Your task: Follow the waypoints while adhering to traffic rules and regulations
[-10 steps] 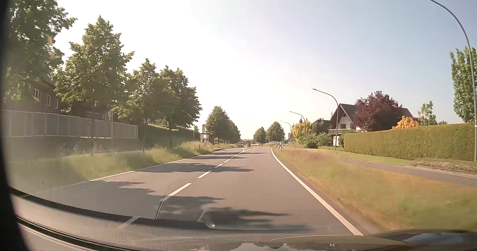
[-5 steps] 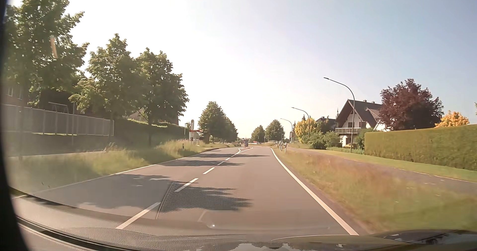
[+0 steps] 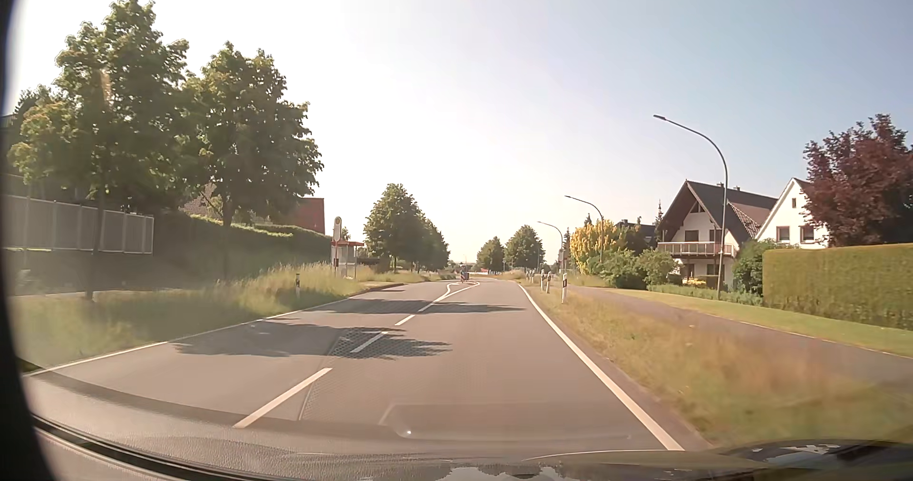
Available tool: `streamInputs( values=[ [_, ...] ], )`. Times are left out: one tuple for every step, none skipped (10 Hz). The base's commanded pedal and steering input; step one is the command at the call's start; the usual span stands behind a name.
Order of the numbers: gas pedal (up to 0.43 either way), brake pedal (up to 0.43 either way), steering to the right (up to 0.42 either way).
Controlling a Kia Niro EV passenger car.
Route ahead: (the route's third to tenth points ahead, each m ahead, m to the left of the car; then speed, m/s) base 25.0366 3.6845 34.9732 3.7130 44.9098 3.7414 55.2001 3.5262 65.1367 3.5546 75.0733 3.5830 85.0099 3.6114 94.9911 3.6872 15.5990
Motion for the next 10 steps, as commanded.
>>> streamInputs(
  values=[
    [0.189,0.000,0.009],
    [0.189,0.000,0.010],
    [0.189,0.000,0.009],
    [0.177,0.000,0.010],
    [0.169,0.000,0.009],
    [0.169,0.000,0.009],
    [0.169,0.000,0.010],
    [0.169,0.000,0.009],
    [0.169,0.000,0.009],
    [0.177,0.000,0.008]
  ],
)
